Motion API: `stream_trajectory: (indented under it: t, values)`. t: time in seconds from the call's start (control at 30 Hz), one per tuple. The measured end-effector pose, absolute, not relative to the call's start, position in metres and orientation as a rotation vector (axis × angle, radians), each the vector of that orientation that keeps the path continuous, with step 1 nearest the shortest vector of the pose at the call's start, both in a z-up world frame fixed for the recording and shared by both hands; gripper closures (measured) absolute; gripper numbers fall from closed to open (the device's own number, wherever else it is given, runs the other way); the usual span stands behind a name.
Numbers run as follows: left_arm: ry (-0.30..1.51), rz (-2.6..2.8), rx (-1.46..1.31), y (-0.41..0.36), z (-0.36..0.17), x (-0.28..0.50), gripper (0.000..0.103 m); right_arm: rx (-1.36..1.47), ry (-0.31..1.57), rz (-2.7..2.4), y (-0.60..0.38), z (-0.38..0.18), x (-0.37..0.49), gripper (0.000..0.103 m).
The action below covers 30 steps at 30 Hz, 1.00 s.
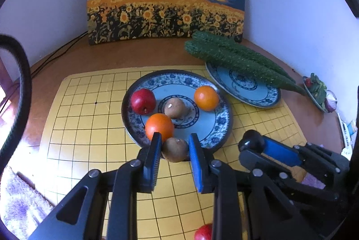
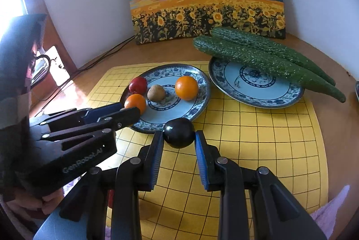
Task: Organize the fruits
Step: 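Carry the kiwi with the left tool while the right tool carries the plum to the plate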
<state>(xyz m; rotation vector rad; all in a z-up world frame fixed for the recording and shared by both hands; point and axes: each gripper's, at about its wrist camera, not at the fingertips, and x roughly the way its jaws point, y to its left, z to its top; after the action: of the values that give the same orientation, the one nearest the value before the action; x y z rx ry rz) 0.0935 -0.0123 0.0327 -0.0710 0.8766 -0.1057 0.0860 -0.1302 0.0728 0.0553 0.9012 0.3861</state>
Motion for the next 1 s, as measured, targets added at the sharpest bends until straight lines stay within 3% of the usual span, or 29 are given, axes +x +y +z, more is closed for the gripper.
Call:
stream_trajectory:
  t: [1.0]
  values:
    - [0.867, -0.050, -0.067, -0.004, 0.025, 0.107, 0.077, -0.008, 0.907, 0.403, -0.113, 0.068, 0.120, 0.073]
